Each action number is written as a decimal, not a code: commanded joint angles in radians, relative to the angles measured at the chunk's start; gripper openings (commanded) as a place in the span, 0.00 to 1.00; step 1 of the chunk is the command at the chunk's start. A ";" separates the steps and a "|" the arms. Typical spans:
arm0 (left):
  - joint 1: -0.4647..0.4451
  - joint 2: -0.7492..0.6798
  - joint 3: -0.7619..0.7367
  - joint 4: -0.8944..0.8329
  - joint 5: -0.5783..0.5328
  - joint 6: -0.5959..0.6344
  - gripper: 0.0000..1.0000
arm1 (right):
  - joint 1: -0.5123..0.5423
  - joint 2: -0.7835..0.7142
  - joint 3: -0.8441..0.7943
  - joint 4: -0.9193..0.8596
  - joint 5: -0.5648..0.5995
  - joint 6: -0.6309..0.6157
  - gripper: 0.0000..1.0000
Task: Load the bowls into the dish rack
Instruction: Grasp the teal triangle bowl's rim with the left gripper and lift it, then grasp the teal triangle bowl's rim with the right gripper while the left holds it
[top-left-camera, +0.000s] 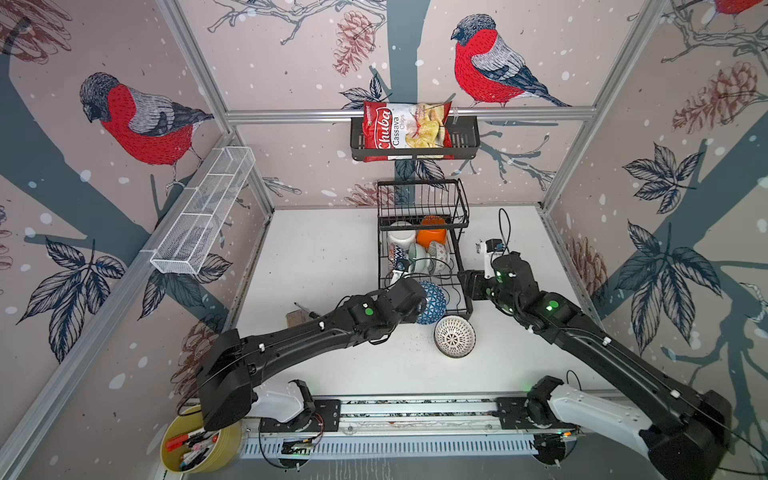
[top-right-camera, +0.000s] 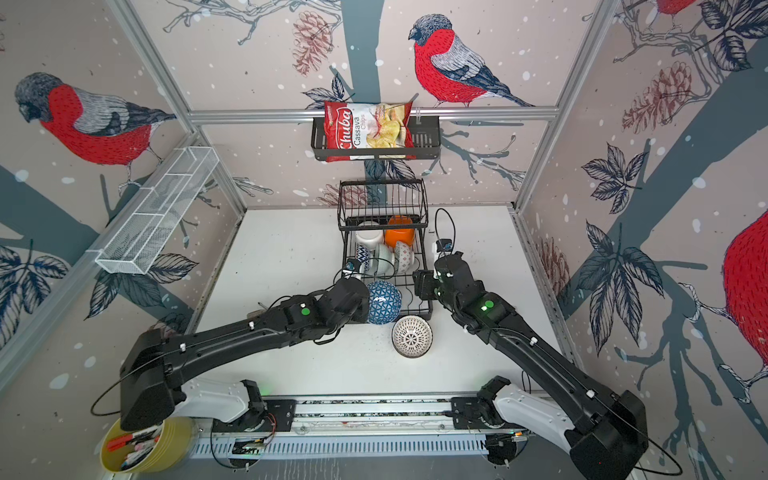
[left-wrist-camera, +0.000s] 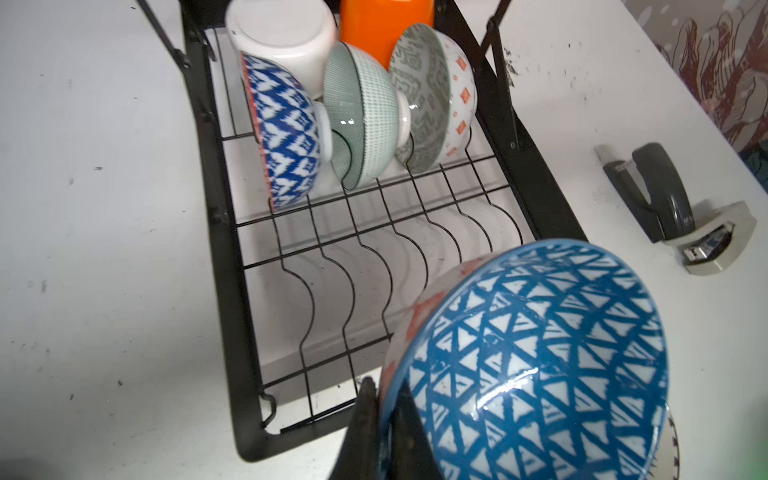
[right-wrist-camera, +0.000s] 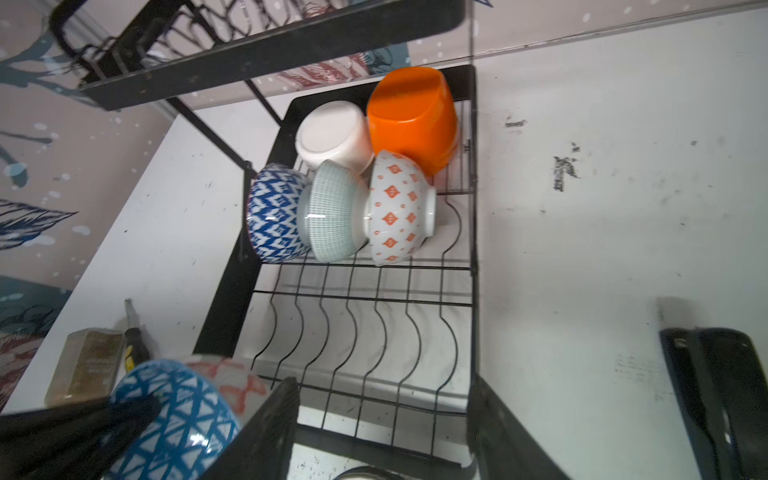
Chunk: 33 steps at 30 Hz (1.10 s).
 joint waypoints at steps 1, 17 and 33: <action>0.041 -0.037 -0.025 0.091 -0.040 -0.034 0.00 | 0.054 0.034 0.036 0.008 -0.004 -0.034 0.63; 0.163 -0.020 -0.034 0.218 0.072 0.007 0.00 | 0.202 0.227 0.150 0.063 0.084 -0.009 0.41; 0.164 0.002 -0.025 0.265 0.120 0.058 0.00 | 0.203 0.387 0.245 0.021 0.198 0.016 0.15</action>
